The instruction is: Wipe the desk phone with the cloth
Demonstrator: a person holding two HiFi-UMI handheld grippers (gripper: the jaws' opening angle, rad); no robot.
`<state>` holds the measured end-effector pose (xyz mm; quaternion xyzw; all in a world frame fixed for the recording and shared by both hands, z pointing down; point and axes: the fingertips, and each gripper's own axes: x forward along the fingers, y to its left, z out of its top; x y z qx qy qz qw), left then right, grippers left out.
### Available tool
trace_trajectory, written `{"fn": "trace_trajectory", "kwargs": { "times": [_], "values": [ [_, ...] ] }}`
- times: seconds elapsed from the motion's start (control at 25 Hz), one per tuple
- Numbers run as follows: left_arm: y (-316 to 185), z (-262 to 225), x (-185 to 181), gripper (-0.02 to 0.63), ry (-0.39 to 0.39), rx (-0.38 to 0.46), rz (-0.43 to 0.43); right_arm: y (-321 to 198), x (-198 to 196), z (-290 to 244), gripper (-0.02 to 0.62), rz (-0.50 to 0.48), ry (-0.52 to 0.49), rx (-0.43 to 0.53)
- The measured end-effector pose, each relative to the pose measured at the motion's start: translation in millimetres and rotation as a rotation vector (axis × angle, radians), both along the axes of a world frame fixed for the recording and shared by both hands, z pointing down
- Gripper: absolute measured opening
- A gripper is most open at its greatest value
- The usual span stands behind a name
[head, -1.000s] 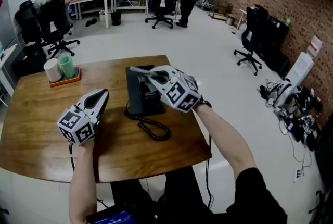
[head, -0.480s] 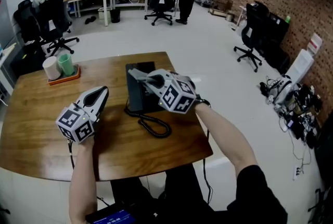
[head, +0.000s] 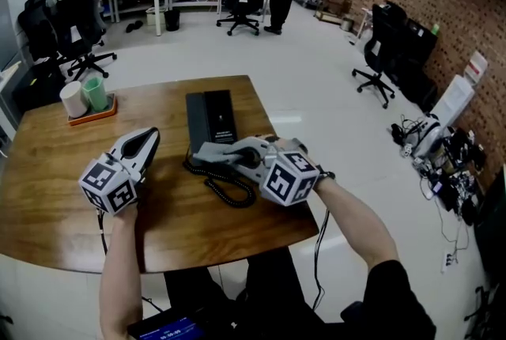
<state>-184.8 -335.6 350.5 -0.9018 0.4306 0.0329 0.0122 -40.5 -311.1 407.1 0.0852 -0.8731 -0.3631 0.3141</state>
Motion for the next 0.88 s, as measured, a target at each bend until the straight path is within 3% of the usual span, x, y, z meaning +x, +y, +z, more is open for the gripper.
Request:
{"fn": "trace_trajectory", "kwargs": {
  "times": [0.12,0.2,0.28,0.4,0.56,0.88],
  "values": [
    [0.4,0.3,-0.8,-0.003,0.002,-0.001,-0.002,-68.9,-5.1,-47.2,0.025,0.206,-0.232,-0.016],
    [0.1,0.8,-1.3,-0.002,0.005,-0.001,-0.003,-112.7,-9.8,-67.1,0.025,0.324,-0.326,-0.013],
    [-0.1,1.1,-1.4,-0.002,0.008,-0.001,-0.002,-145.7,-15.5,-74.0,0.025,0.405,-0.353,0.011],
    [0.6,1.2,-0.7,-0.002,0.008,0.001,0.0,-177.9,-18.7,-63.0,0.024,0.468,-0.31,0.042],
    [1.8,-0.8,1.7,-0.003,0.003,0.003,0.002,-168.2,-11.1,-47.4,0.023,0.444,-0.25,0.028],
    [0.3,-1.3,0.5,-0.002,0.0,0.0,0.005,-65.1,4.9,-5.3,0.023,0.222,-0.085,-0.022]
  ]
}}
